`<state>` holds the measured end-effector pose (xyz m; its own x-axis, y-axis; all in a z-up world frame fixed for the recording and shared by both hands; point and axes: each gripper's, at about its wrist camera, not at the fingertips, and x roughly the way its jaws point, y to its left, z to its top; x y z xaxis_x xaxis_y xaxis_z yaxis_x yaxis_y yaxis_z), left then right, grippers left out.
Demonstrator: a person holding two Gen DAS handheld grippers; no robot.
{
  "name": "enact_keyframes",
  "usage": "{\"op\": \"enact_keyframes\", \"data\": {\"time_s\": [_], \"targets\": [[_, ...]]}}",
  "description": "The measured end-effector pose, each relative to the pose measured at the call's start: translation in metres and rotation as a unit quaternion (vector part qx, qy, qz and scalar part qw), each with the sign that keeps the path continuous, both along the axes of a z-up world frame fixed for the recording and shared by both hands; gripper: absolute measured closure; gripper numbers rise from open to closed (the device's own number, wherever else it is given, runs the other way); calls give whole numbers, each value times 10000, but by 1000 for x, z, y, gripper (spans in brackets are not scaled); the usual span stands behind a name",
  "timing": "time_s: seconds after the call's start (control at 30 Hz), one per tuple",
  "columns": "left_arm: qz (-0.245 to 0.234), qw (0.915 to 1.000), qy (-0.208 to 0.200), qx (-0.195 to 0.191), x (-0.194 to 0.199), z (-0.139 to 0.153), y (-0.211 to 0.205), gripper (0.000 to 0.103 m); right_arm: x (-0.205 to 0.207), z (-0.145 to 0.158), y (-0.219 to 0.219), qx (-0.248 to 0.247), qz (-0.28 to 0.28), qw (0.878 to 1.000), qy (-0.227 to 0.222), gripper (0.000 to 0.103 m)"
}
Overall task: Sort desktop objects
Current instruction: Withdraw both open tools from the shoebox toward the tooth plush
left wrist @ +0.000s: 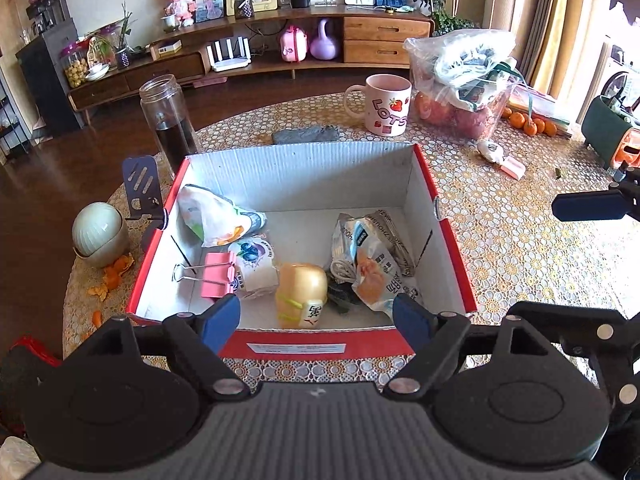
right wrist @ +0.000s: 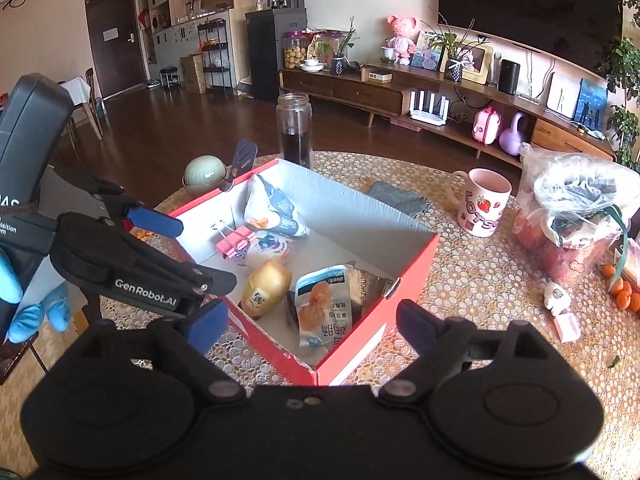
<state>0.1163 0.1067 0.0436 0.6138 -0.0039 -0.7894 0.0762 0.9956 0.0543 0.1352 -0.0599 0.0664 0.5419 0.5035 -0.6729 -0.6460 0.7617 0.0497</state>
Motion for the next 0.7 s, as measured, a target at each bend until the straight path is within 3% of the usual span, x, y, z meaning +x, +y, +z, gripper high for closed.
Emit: {"op": "enact_keyframes", "data": {"time_s": [0.13,0.27,0.7], "targets": [[-146,9999,-14,-13,-3,2,-21,15,-9,0,-23,115,-156,9998,-13,10],[-215,9997,-91,-38,-2,0,-42,3,-15,-5,-50,152,-319,9994,-6,10],[-814,9967,-59,24,30,-10,-140,2,-6,-31,-147,-43,-1051,9944,50,10]]}}
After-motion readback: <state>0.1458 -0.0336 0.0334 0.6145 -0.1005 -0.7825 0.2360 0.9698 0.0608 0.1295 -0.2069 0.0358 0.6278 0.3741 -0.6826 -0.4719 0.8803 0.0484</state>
